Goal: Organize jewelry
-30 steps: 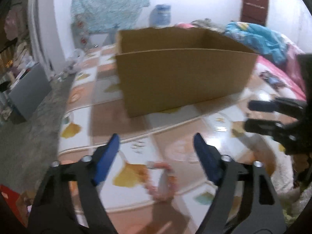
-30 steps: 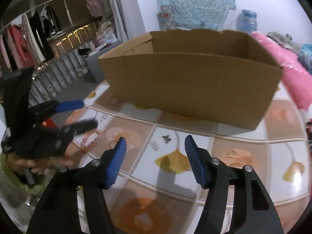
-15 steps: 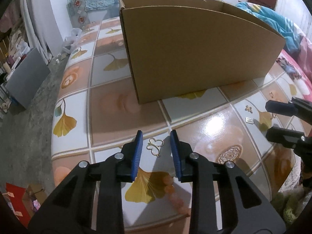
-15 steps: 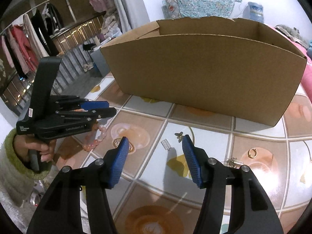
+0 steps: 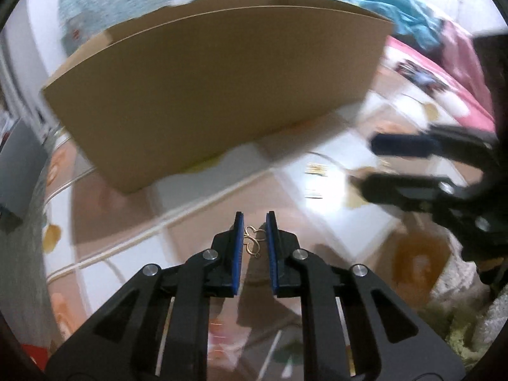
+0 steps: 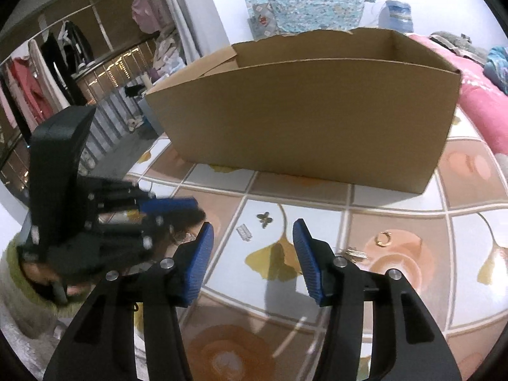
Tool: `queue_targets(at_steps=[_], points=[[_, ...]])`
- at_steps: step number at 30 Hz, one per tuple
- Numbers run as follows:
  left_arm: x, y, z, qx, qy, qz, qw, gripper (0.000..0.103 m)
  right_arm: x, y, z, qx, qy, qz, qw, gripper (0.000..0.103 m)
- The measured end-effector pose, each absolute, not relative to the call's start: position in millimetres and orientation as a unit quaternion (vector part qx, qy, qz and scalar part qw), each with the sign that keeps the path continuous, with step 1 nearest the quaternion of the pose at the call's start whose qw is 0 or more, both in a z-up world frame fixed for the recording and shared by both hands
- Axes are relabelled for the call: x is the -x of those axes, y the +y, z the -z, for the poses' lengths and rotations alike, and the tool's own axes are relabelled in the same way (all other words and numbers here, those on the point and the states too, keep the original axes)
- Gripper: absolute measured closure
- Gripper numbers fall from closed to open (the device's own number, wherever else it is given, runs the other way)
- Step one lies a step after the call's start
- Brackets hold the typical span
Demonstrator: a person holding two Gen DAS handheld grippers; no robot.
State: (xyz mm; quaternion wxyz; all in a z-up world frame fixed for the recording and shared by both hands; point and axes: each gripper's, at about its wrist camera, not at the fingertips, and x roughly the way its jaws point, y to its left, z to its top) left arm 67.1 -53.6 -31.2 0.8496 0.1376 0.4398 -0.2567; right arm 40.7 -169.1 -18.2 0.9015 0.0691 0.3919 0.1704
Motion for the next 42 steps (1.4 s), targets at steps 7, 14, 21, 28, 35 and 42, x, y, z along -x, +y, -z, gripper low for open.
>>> queue_targets(at_steps=[7, 14, 21, 28, 35, 42], points=[[-38, -64, 30, -0.138, 0.438, 0.284, 0.842, 0.086, -33, -176, 19, -0.078, 0.389, -0.166, 0.903, 0.052], [-29, -49, 20, -0.103, 0.438, 0.272, 0.851, 0.065, -30, -177, 19, -0.084, 0.384, -0.17, 0.904, 0.052], [-29, -54, 29, -0.083, 0.465, 0.262, 0.842, 0.066, -29, -179, 21, -0.092, 0.385, -0.172, 0.902, 0.052], [-30, -63, 31, -0.096, 0.449, 0.281, 0.843, 0.067, -27, -182, 22, -0.097, 0.383, -0.171, 0.903, 0.052], [-29, -65, 30, -0.118, 0.437, 0.286, 0.845, 0.074, -24, -184, 23, -0.101, 0.383, -0.171, 0.902, 0.052], [-30, -68, 31, -0.157, 0.432, 0.291, 0.839, 0.074, -24, -182, 24, -0.101, 0.382, -0.174, 0.902, 0.052]])
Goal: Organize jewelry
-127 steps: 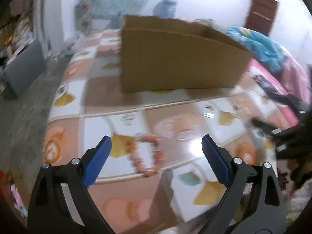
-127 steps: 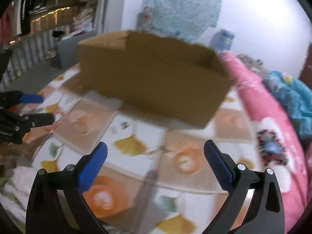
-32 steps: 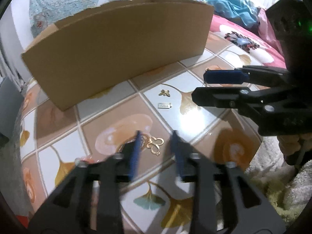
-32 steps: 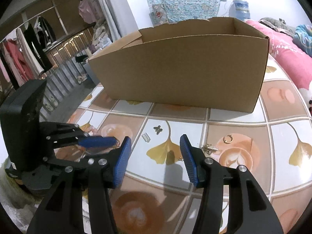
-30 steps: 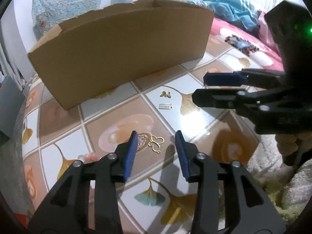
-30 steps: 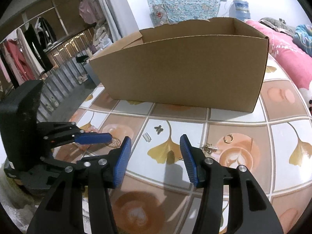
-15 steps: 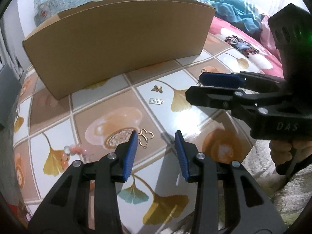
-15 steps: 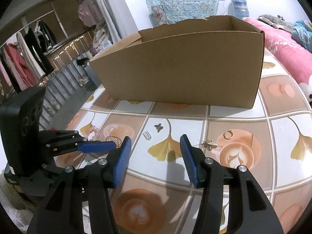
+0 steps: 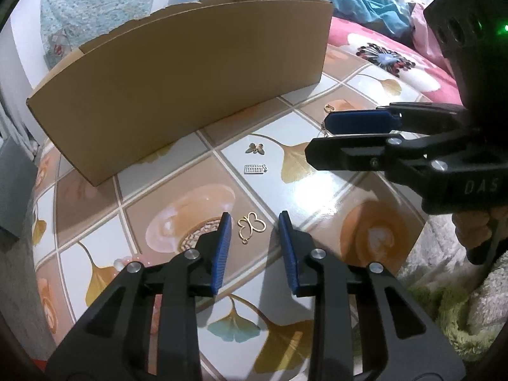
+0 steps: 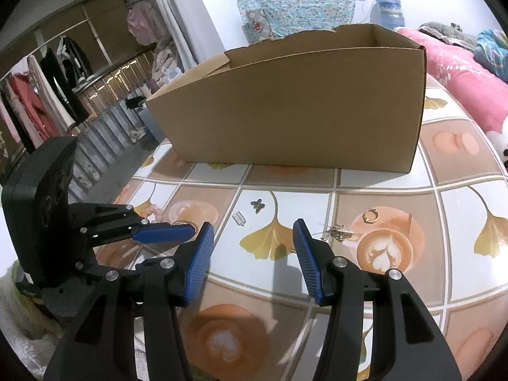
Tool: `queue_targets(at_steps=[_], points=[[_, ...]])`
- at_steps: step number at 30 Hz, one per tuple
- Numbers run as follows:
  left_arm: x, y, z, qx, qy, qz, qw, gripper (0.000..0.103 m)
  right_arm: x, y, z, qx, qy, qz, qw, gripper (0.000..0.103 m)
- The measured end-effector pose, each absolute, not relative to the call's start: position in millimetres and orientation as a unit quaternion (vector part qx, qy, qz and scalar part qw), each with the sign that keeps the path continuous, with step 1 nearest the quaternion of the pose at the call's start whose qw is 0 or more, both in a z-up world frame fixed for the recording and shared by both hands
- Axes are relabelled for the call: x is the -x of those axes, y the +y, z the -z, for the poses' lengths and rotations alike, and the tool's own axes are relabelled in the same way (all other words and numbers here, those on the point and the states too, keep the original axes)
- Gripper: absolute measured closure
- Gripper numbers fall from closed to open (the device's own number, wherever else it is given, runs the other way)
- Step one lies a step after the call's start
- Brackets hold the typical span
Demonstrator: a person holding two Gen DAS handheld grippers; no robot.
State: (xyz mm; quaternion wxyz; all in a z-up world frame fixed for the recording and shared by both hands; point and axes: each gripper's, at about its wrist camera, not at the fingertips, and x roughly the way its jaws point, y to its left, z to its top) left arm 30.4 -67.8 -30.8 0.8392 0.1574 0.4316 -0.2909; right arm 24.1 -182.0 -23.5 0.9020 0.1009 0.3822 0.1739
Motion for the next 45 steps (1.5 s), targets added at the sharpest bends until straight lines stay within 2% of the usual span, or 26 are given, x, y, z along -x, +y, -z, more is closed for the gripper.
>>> queue_targets(at_steps=[3, 4, 12, 13, 24, 34, 36, 45], points=[[-33, -68, 30, -0.164, 0.43, 0.303, 0.835, 0.081, -24, -181, 23, -0.101, 0.381, -0.176, 0.902, 0.052], [-33, -67, 31, -0.165, 0.429, 0.305, 0.834, 0.088, -23, -181, 23, -0.102, 0.381, -0.176, 0.902, 0.052], [-31, -69, 30, -0.17, 0.421, 0.309, 0.835, 0.09, -23, -178, 20, -0.095, 0.381, -0.178, 0.902, 0.052], [-31, -68, 30, -0.167, 0.421, 0.31, 0.836, 0.103, -22, -177, 20, -0.093, 0.381, -0.179, 0.903, 0.052], [-29, -47, 25, -0.137, 0.423, 0.299, 0.845, 0.103, -25, -161, 13, -0.043, 0.383, -0.207, 0.899, 0.052], [-32, -17, 18, -0.105, 0.418, 0.247, 0.868, 0.103, -30, -111, 22, 0.055, 0.403, -0.248, 0.879, 0.053], [-33, -12, 17, -0.093, 0.419, 0.242, 0.87, 0.103, -30, -105, 25, 0.057, 0.406, -0.238, 0.88, 0.062], [-36, 0, 20, -0.077, 0.419, 0.236, 0.873, 0.103, -26, -84, 37, 0.081, 0.415, -0.196, 0.885, 0.074]])
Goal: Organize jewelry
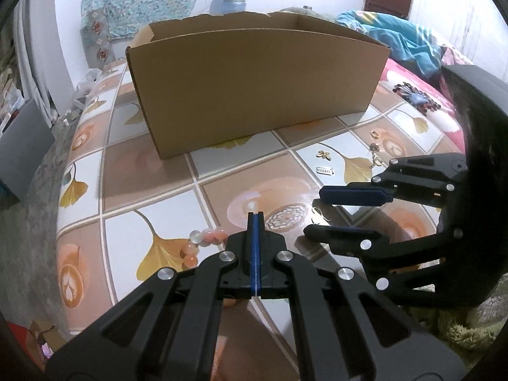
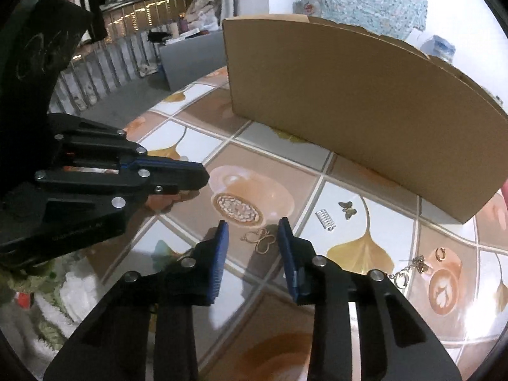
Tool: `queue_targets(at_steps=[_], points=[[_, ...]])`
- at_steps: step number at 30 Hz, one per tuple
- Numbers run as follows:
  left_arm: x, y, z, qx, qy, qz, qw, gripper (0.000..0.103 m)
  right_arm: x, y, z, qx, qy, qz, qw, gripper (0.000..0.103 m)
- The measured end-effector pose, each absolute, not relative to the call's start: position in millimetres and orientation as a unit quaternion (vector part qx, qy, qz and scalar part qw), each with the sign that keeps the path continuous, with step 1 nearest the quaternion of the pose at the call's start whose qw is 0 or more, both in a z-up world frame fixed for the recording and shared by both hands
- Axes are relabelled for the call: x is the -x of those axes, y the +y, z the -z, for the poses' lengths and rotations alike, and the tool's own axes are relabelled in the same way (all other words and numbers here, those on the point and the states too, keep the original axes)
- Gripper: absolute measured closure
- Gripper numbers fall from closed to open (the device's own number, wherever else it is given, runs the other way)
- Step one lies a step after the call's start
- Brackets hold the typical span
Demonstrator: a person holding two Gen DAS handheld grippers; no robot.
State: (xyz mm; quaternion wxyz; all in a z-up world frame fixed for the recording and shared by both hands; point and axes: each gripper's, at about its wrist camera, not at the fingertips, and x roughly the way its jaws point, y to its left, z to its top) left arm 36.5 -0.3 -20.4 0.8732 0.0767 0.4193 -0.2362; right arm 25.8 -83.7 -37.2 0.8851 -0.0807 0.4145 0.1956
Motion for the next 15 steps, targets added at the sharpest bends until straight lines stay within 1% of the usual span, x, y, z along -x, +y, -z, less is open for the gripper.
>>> queue_targets(at_steps=[1, 3, 4, 13, 15], points=[[-36.8, 0.5, 20.7, -0.076, 0.42, 0.237, 0.873, 0.103, -26.5, -84.0, 37.0, 0.08, 0.415, -0.195, 0.885, 0.075], [-37.9, 1.4, 21.5, -0.073, 0.42, 0.238, 0.873, 0.103, -30.1, -86.9, 37.3, 0.073, 0.418, -0.19, 0.885, 0.082], [-38.3, 1.5, 21.8, -0.072, 0.42, 0.238, 0.873, 0.103, -32.3, -89.0, 37.9, 0.069, 0.42, -0.188, 0.885, 0.083], [-38.4, 1.0, 23.6, -0.072, 0.421, 0.24, 0.872, 0.103, -34.4, -88.5, 34.6, 0.069, 0.42, -0.193, 0.884, 0.083], [-38.8, 1.4, 23.6, -0.072, 0.422, 0.239, 0.872, 0.103, -34.1, -89.6, 34.6, 0.067, 0.42, -0.195, 0.884, 0.086]])
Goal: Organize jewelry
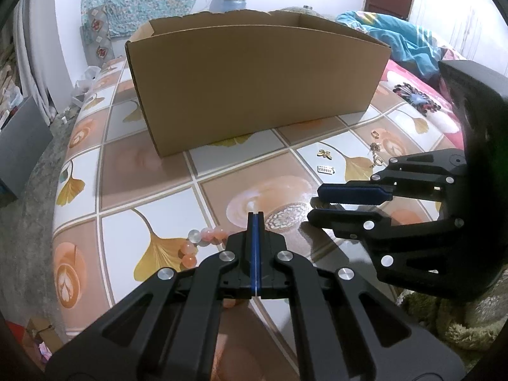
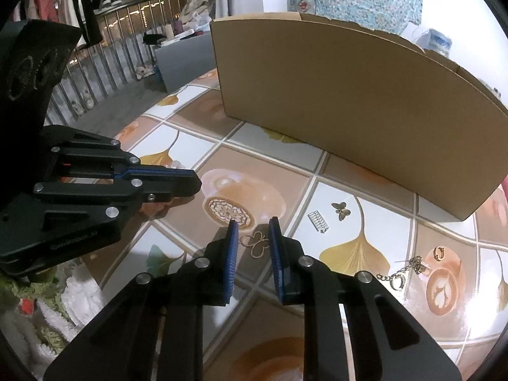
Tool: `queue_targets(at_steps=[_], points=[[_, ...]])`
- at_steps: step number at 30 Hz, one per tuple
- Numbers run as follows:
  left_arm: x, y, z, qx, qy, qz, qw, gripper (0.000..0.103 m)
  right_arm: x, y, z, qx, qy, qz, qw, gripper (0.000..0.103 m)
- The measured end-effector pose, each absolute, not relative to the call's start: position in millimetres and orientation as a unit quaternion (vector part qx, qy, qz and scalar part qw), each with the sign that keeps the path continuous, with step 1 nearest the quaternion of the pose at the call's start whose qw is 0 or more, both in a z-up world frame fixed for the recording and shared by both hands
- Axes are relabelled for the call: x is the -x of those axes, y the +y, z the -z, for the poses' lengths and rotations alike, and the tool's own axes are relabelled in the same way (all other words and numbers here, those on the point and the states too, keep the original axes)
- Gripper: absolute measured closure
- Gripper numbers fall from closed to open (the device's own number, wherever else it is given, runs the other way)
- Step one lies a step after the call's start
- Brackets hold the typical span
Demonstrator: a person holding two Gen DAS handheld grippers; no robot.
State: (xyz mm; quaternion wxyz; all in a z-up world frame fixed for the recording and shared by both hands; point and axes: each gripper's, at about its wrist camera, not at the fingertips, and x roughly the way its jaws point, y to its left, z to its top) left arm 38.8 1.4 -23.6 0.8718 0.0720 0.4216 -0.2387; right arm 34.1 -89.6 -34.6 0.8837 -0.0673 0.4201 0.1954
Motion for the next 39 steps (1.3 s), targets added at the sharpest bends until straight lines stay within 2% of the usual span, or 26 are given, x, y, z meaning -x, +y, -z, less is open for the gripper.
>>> queue_targets(at_steps=[24, 30, 35, 39], points=[[-37, 2, 17, -0.068, 0.409, 0.245, 0.876, 0.103, -5, -95, 4, 0.089, 0.371, -0.196, 0.903, 0.086], [-36, -15, 12, -0.072, 0.398, 0.266, 0.875, 0.091, 1, -117, -10, 0.084, 0.355, -0.161, 0.917, 0.086], [-46, -43, 16, -0.08, 0.403, 0.293, 0.863, 0.069, 2, -147, -18, 0.058, 0.345, -0.128, 0.928, 0.086], [-55, -64, 25, -0.095, 0.412, 0.307, 0.853, 0.067, -1, -162, -17, 0.035, 0.343, -0.12, 0.931, 0.086]])
